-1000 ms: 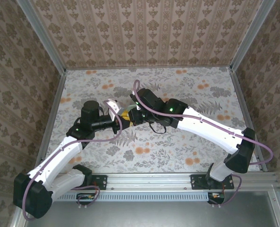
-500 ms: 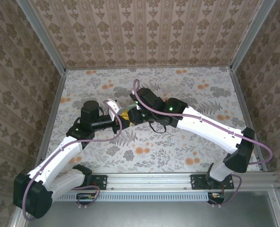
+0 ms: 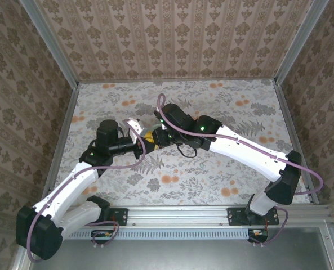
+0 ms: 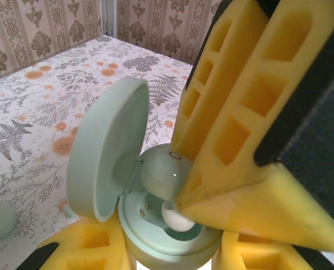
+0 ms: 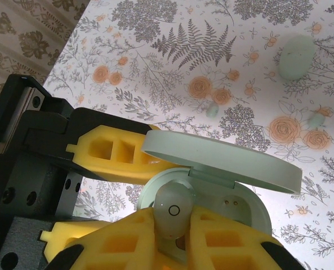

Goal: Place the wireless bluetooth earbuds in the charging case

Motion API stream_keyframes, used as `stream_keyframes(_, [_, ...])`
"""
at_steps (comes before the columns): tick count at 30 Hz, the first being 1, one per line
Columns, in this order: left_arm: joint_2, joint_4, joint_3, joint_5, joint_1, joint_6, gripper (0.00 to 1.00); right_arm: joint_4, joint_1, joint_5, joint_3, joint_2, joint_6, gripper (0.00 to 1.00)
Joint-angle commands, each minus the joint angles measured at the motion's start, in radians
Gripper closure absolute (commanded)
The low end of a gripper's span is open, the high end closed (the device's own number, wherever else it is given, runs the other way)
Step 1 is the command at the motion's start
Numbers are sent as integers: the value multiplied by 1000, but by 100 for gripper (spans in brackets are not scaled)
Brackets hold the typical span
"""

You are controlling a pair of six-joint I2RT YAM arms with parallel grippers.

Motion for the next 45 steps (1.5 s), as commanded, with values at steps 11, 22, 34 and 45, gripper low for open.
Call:
stream_keyframes(11, [-26,44,3,25,-6,32,98,-24,-13,-19,13,-14,-12,68])
stream_keyframes(22, [-24,44,1,21,-6,34,98,37,-56,-85,-32,-111,74,65])
stream_keyframes(34, [-10,55,-5,8,1,-14,99,-39,-165,-99,-190,-321,104,64])
stream_keyframes(45, [6,55,-19,-4,7,-45,99,-150,-277,-81,-510,-370,145,64])
